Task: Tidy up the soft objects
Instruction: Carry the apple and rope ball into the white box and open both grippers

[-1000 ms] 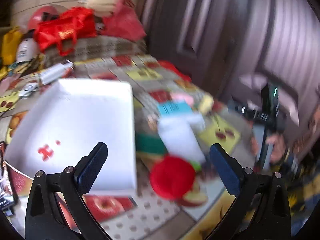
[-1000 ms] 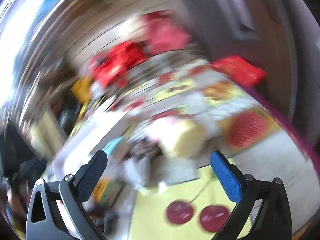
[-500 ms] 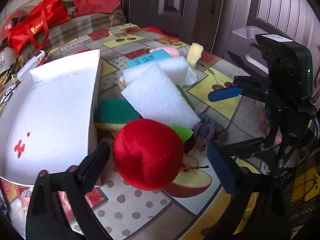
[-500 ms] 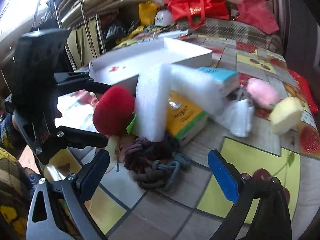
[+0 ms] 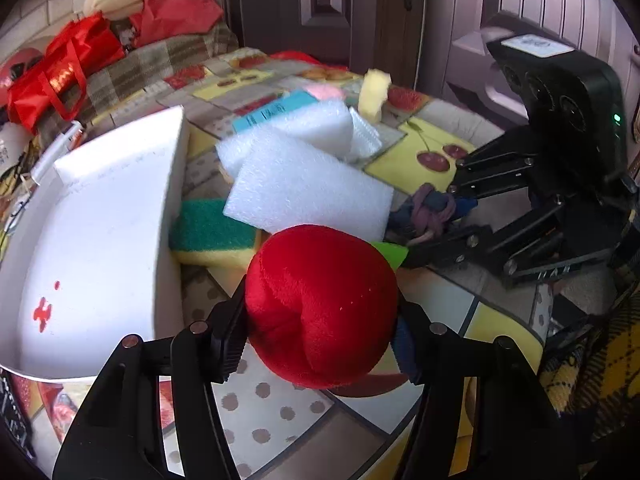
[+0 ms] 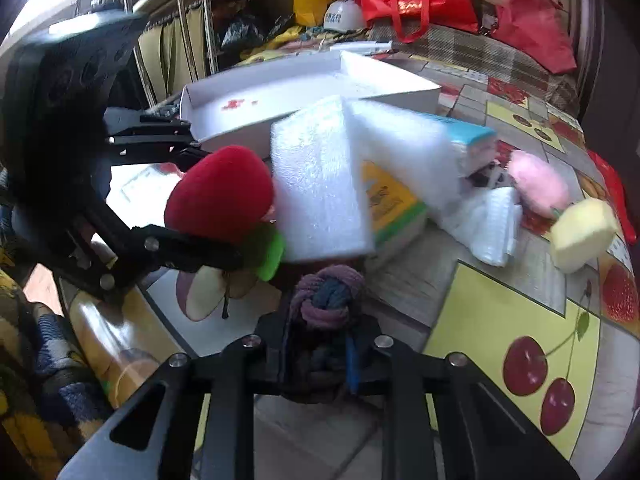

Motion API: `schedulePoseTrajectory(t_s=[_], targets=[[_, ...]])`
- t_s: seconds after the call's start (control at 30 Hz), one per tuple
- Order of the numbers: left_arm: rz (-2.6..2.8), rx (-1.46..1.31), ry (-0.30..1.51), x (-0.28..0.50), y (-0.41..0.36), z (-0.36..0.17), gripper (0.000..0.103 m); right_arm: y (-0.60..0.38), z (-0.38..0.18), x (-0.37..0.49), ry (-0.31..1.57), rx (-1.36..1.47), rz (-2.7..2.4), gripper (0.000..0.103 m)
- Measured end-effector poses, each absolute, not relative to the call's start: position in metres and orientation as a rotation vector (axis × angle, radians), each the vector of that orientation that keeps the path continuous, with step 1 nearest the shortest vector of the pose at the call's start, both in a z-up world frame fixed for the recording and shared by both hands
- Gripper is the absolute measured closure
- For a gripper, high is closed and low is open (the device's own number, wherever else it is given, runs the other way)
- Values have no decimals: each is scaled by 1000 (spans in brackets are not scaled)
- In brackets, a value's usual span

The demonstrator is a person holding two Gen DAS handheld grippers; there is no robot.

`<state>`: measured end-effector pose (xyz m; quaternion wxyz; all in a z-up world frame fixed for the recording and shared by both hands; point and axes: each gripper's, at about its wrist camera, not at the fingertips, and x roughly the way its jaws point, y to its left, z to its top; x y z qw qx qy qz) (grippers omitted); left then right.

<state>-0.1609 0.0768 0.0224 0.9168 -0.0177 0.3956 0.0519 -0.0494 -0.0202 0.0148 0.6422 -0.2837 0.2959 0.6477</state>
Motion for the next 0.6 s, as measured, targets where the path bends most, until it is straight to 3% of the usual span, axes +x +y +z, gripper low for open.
schedulePoseTrajectory(t_s=[0.13,0.37,0.6], targets=[[140,-73,703,-175,86,37,42,-38,37,-32,637,-468,1500,83],[384,-103,403,-218,113,61,42,-60,72,-20,379,-107,1388,82],[613,-182,338,-246,152,63,42,-33,61,-19,388,-42,1319,82]])
